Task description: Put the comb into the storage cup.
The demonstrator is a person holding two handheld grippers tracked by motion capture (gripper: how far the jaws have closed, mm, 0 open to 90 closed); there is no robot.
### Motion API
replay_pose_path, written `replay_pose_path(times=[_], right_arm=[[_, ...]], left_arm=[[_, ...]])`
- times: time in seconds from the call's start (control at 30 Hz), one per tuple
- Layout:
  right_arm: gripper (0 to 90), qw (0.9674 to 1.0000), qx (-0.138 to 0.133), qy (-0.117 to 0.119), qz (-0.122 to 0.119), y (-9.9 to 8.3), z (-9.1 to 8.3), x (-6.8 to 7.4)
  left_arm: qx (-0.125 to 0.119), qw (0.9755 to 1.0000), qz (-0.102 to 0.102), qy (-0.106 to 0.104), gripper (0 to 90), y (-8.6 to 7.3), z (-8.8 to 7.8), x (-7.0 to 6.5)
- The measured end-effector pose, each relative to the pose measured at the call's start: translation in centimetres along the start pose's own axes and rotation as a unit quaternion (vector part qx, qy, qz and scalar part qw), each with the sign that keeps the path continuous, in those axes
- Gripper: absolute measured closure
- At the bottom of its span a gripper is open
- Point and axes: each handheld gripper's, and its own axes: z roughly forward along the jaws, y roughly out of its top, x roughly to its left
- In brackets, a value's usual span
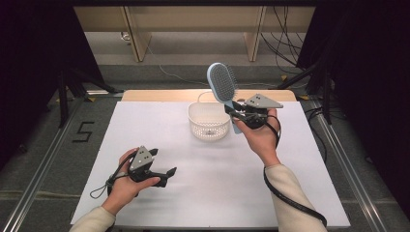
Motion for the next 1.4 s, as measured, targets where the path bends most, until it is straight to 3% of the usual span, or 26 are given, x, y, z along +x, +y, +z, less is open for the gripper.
replay_pose_path(times=[1.4], right_arm=[[70.2,0.9999,-0.010,-0.008,0.005,2.0,1.7,0.0]], left_arm=[[0.000,1.0000,0.003,-0.001,4.0,0.1,0.0,-0.1]])
